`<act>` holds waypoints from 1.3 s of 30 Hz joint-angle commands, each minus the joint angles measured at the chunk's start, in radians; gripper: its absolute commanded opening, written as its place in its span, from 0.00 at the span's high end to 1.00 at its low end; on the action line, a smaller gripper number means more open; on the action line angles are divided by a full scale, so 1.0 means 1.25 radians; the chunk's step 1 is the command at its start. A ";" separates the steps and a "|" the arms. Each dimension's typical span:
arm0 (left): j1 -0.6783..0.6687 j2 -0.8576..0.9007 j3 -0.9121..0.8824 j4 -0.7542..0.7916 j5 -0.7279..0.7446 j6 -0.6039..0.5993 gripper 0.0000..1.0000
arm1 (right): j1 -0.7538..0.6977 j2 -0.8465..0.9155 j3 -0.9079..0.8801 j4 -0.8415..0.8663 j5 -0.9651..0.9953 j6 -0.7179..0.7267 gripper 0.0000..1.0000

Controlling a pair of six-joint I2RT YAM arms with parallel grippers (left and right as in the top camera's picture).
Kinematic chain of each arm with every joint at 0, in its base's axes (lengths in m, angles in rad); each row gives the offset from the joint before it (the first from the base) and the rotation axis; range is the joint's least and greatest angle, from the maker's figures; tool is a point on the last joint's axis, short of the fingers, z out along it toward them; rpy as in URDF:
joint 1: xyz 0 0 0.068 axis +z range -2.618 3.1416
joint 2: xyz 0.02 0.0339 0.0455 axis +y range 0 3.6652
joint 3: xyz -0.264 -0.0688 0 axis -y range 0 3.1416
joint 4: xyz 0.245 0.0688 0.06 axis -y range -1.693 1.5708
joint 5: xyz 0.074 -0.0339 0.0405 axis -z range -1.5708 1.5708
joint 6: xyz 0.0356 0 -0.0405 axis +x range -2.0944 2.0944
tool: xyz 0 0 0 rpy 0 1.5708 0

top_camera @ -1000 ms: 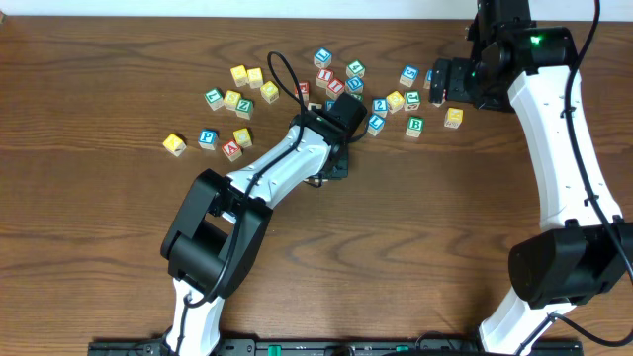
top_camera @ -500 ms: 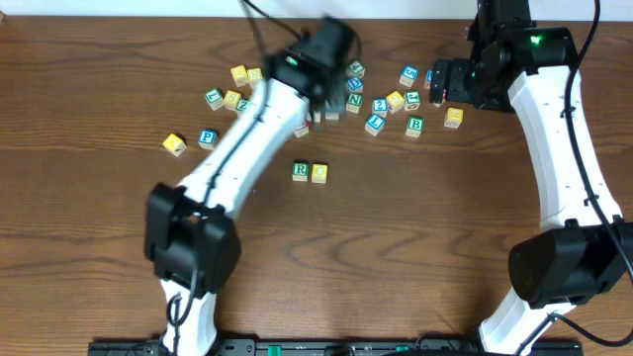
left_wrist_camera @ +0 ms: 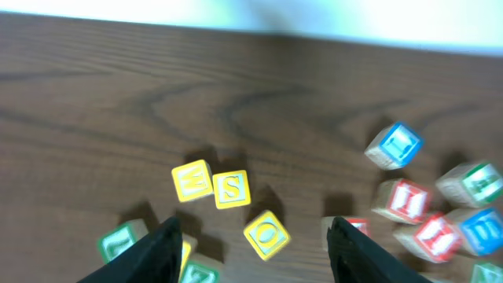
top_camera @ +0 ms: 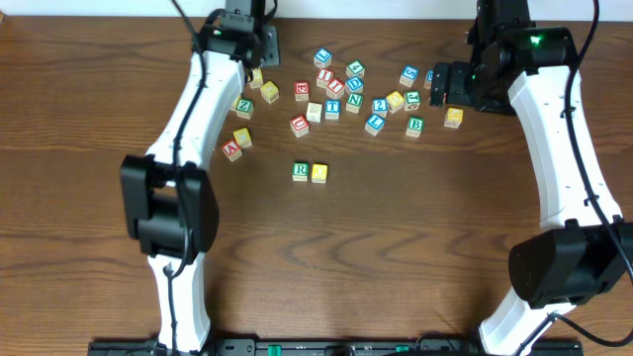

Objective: Spell out ROBOT

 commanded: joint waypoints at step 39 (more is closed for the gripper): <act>0.014 0.175 -0.044 0.007 0.082 0.489 0.38 | 0.005 0.005 -0.005 -0.002 0.016 -0.008 0.01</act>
